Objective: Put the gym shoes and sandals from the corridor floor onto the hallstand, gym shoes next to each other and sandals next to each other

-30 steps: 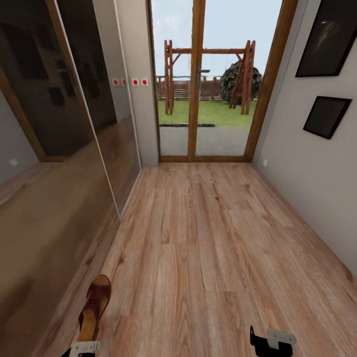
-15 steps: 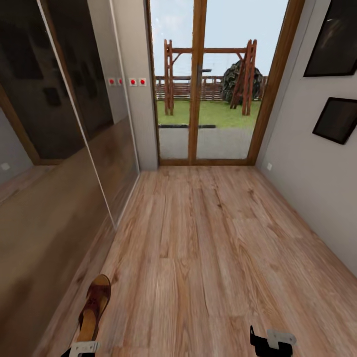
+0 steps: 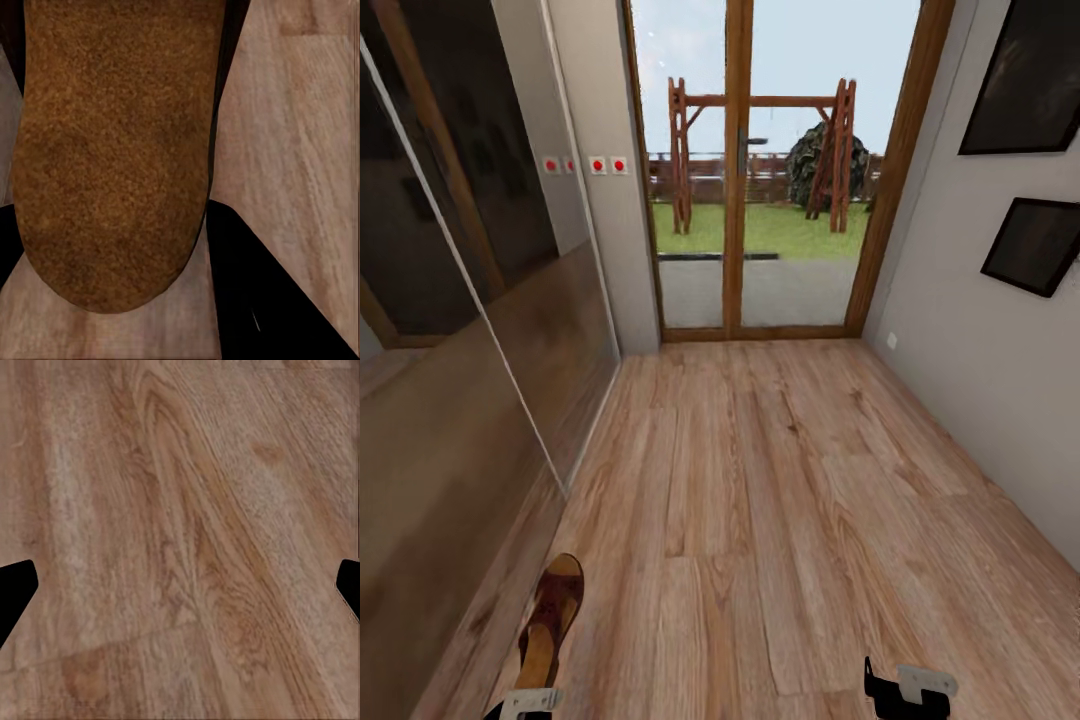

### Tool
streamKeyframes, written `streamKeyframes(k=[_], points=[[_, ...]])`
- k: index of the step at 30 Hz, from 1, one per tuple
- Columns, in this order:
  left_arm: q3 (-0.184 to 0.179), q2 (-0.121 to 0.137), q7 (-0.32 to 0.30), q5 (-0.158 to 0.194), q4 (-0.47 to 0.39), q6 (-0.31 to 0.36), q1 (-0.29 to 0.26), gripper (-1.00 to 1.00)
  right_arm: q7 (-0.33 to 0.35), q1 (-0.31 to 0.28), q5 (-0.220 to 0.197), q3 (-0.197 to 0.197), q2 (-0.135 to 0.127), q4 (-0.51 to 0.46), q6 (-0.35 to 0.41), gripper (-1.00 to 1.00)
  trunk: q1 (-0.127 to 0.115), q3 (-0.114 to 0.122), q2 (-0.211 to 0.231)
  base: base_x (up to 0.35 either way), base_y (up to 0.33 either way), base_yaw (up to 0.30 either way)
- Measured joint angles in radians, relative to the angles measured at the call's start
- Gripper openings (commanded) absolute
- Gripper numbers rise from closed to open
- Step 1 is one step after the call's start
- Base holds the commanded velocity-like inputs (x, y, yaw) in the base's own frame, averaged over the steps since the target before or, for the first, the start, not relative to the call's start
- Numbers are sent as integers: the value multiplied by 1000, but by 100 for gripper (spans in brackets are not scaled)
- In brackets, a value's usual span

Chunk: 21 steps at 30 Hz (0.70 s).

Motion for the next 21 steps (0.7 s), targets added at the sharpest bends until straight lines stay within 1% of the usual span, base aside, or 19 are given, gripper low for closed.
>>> streamKeyframes(k=[21], points=[[0, 1, 0, 0, 0, 0, 0, -100, 2, 0, 0, 0, 0, 0, 0, 100, 0, 0, 0, 338, 0, -264]])
